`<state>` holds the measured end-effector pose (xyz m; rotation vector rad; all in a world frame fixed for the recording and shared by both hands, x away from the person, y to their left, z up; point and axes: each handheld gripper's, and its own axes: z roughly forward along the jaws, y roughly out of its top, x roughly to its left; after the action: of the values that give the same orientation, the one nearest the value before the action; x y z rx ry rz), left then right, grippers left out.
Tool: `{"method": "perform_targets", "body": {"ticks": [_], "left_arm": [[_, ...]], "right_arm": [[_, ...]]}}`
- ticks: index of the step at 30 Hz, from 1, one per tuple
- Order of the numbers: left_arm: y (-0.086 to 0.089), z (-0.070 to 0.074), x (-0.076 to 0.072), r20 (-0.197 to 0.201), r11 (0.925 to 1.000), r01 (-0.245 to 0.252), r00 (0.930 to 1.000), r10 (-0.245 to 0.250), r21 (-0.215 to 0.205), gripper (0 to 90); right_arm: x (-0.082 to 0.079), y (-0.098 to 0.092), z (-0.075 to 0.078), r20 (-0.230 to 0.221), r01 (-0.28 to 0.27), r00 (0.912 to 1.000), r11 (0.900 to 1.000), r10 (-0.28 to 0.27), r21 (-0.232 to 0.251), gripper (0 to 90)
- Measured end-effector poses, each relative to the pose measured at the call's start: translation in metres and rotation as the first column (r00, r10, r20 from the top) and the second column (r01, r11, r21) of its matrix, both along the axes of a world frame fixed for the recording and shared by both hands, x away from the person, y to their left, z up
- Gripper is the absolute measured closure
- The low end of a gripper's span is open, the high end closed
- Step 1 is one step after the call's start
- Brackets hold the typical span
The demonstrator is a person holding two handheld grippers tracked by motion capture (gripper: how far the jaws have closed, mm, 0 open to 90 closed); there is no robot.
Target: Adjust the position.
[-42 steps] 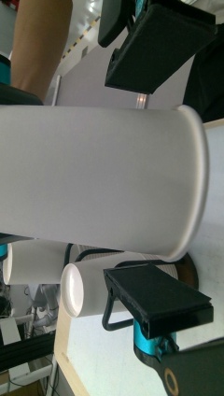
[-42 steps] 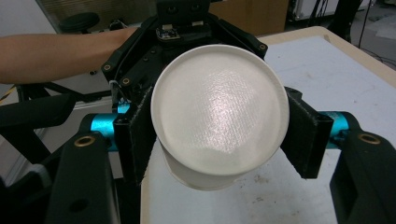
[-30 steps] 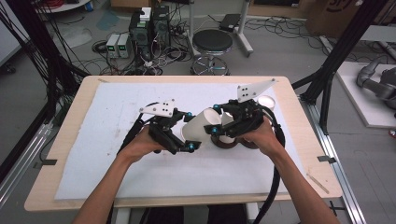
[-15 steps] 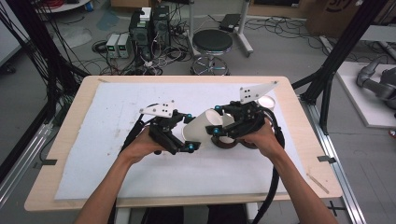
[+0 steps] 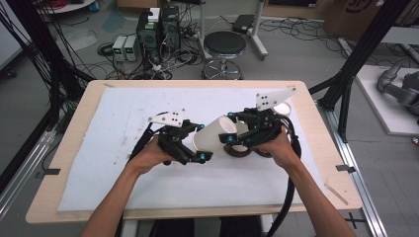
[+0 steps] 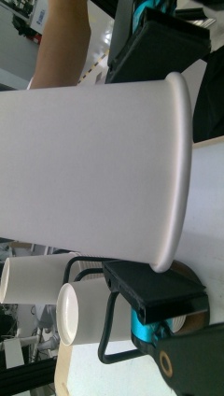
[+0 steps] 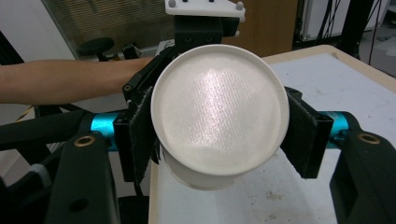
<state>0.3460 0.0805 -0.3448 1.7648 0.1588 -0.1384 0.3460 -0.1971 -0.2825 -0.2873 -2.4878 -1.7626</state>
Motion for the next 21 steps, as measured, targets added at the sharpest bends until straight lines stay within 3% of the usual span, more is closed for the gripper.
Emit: {"method": "perform_targets", "body": {"ticks": [21], "left_arm": [[0.0025, 0.0012, 0.0000, 0.021, 0.9999, -0.008, 0.9998, 0.007, 0.013, 23.2]], "right_arm": [[-0.0001, 0.0007, -0.0011, 0.006, -0.007, 1.0000, 1.000, 0.007, -0.010, 35.5]]}}
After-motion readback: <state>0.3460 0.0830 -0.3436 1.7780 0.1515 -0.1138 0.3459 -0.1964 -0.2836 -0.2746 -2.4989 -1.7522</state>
